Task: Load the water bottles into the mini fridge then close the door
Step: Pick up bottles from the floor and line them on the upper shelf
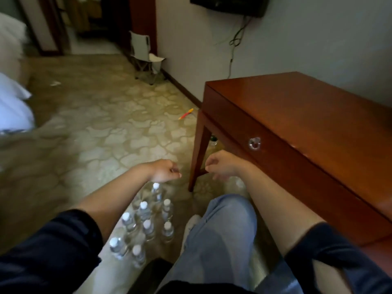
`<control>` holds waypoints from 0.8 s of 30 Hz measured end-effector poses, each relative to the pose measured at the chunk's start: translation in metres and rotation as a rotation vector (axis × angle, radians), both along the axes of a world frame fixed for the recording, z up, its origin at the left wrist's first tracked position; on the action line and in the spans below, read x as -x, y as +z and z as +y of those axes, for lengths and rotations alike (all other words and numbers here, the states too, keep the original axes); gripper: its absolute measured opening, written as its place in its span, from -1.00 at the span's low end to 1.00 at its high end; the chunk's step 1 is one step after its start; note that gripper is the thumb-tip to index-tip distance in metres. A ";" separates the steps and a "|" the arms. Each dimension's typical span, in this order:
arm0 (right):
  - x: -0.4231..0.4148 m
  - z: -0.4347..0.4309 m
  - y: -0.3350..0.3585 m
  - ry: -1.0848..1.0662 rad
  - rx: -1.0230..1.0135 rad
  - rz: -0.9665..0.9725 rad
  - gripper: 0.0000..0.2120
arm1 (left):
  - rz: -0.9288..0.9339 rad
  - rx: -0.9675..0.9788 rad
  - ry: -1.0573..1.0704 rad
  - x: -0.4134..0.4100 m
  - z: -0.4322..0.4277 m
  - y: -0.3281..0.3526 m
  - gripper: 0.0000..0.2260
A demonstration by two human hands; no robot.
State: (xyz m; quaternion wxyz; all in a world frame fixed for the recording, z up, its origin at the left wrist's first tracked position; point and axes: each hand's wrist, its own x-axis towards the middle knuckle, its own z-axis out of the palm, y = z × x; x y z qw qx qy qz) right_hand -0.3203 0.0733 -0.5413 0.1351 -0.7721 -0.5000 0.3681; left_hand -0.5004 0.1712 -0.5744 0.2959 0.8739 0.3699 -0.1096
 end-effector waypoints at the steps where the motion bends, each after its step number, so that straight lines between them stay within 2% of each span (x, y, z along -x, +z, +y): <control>1: 0.006 0.010 -0.014 0.021 0.015 0.013 -0.76 | 0.003 0.030 0.029 0.009 0.004 -0.013 -0.69; 8: 0.048 0.059 -0.114 0.085 0.206 0.095 -0.74 | 0.040 0.189 0.298 0.064 0.021 -0.109 -0.69; 15: 0.083 0.091 -0.195 0.154 0.289 0.192 -0.76 | 0.008 0.355 0.587 0.100 0.018 -0.193 -0.75; 20: 0.099 0.106 -0.238 0.212 0.399 0.244 -0.75 | 0.147 0.431 0.689 0.114 0.008 -0.252 -0.71; 24: 0.107 0.130 -0.268 0.160 0.409 0.265 -0.77 | 0.243 0.452 0.740 0.116 0.003 -0.292 -0.67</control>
